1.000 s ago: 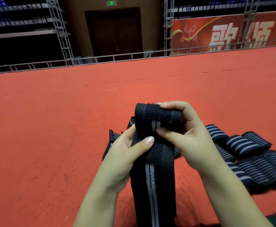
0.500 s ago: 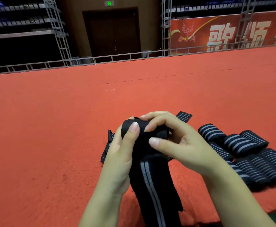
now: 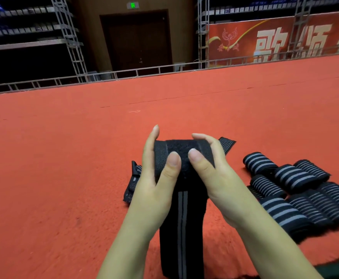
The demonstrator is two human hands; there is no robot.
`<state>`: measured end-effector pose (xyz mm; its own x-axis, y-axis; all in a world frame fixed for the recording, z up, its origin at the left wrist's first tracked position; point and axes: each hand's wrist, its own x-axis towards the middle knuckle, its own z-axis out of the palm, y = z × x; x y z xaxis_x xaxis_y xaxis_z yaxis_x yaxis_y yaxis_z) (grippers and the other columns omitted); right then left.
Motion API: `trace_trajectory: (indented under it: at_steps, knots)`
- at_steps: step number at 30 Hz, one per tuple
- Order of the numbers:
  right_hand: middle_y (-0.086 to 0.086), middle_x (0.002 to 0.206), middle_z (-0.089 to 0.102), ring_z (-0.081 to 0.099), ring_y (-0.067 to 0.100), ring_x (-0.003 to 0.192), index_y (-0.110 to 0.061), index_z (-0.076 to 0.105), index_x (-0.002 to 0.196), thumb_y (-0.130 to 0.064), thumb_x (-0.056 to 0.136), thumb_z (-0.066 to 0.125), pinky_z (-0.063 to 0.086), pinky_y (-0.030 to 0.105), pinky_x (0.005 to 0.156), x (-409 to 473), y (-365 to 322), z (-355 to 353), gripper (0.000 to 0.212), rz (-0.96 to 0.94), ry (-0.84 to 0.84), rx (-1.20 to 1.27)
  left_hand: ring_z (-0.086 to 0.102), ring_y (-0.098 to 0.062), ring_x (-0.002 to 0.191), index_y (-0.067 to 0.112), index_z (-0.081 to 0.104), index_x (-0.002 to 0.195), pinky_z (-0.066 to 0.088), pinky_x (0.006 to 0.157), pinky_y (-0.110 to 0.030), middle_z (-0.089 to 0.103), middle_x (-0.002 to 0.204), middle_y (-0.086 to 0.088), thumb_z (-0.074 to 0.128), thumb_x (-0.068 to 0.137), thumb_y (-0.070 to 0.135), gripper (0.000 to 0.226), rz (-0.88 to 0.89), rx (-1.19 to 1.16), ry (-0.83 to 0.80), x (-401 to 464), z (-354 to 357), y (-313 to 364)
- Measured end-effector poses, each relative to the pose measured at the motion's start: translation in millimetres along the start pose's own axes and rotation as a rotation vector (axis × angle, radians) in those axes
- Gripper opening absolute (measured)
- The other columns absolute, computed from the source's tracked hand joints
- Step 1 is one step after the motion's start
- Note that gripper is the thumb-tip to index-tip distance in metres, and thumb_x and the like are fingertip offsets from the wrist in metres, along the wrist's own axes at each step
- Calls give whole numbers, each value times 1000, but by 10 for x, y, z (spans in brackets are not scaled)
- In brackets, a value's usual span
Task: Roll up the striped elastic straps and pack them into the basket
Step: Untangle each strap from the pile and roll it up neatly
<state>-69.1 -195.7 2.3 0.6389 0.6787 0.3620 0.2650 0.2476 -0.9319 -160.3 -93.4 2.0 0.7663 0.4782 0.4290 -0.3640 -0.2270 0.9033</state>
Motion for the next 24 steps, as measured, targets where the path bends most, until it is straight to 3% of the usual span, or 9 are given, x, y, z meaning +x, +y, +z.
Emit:
trace_trajectory:
  at_steps: [2,5,11,14,17,19,21,24]
  knots:
    - [-20,109,66,63,0,104,-48,47,120,-68,67,60,49,29,92,-3,-10,-42,58,1,-20,-39,63,-4,112,68,39,127,50,97,-32,65,122,18,61,69,64,62,0,14,5,7,-21,-8]
    - [-15,104,69,66,4,98,-47,56,108,-55,70,69,51,25,81,11,-27,-109,42,24,-69,-32,68,-4,101,66,43,124,53,81,-19,69,107,21,64,78,47,55,9,51,-20,-15,-64,-5]
    - [-15,108,69,66,4,102,-40,52,123,-52,67,77,53,24,84,20,-18,-101,62,31,-66,60,68,-5,98,58,48,126,51,77,-15,69,105,17,57,83,29,52,50,42,-26,-16,-96,41]
    - [-10,101,72,68,8,96,-28,56,118,-40,72,77,53,22,75,57,-18,-75,51,70,-59,120,67,-4,94,52,47,129,52,75,-16,68,100,17,56,83,28,52,40,28,-13,24,-87,26]
    - [2,104,72,68,18,101,-17,60,109,-31,73,72,55,32,85,84,-10,-80,40,22,-9,157,66,0,101,50,36,135,51,81,-17,68,104,24,61,81,39,61,-2,43,-49,70,-97,7]
    - [4,102,72,68,20,99,-14,60,108,-29,72,71,55,35,86,97,-29,-93,40,-3,27,205,61,2,111,49,23,143,50,89,-23,65,113,30,72,69,61,89,-67,5,-107,98,-126,-1]
    - [4,98,71,67,21,96,-14,60,106,-30,72,72,53,38,86,122,-47,-119,40,-23,72,262,50,0,128,52,17,147,40,107,-35,57,130,29,73,57,77,109,-127,-51,-162,97,-150,-50]
    - [3,101,70,66,22,99,-20,61,106,-48,62,84,53,40,88,159,-75,-173,57,-84,117,265,48,-16,134,51,25,146,31,115,-49,53,143,10,74,73,56,88,-155,-108,-164,60,-128,-110]
